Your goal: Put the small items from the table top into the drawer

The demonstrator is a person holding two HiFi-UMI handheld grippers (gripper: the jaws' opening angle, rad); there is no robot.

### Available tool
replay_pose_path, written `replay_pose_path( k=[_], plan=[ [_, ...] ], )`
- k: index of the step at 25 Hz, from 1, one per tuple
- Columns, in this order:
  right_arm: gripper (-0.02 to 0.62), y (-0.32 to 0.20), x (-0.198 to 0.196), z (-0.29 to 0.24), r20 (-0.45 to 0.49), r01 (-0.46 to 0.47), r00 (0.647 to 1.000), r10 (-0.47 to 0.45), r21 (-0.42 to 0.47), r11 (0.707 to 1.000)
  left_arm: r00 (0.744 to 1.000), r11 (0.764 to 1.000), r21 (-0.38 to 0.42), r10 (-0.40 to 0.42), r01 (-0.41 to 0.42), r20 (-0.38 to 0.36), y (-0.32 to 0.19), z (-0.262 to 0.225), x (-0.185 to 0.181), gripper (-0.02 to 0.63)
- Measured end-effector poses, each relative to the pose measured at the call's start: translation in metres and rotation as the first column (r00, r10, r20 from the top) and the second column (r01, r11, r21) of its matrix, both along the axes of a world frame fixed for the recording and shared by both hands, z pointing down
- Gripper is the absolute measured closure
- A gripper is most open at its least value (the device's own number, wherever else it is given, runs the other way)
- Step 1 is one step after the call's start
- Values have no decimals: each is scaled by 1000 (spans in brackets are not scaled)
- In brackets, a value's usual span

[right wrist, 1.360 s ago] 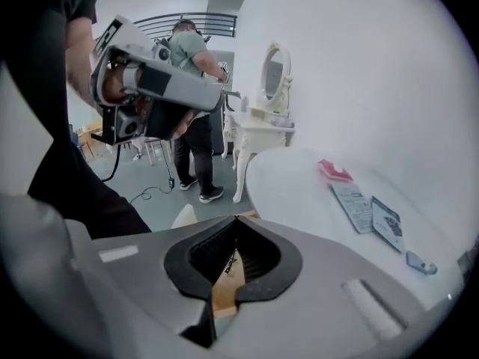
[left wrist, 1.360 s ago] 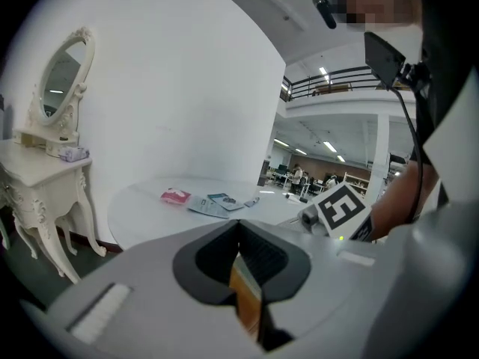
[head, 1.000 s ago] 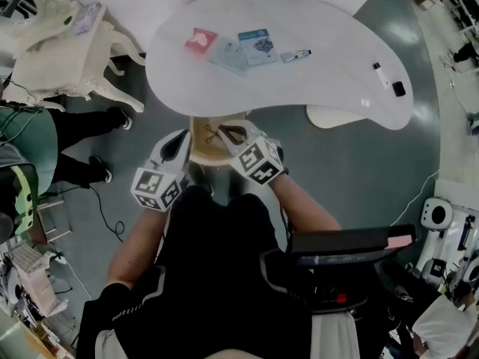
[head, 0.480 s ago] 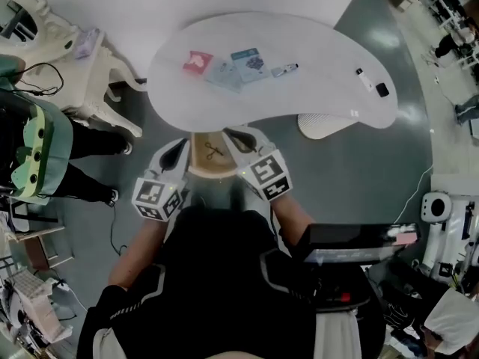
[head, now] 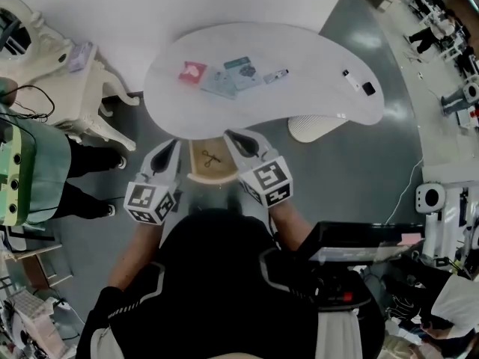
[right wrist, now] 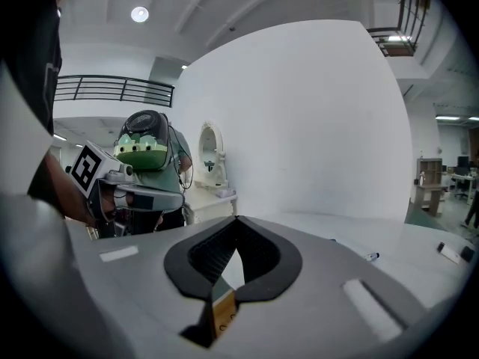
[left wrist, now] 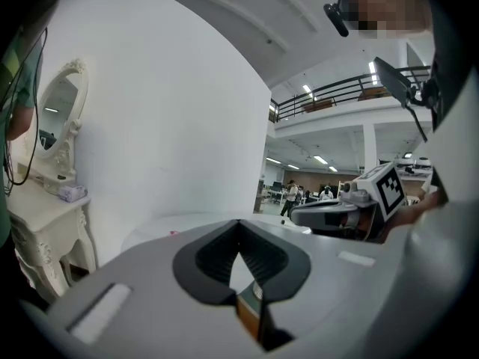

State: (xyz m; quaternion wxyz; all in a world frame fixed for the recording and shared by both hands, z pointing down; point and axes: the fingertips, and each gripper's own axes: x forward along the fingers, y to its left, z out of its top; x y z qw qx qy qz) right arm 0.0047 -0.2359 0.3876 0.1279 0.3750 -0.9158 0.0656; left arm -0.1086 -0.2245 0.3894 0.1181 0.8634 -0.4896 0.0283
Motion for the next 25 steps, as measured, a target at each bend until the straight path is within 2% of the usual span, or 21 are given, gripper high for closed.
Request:
replay_pose_path(
  k=[25],
  plan=[
    [595,3,-9,-11,9,-61,998,61,26,998,1000,1000,30,8,-8,-17,7,-13,-20,606]
  ],
)
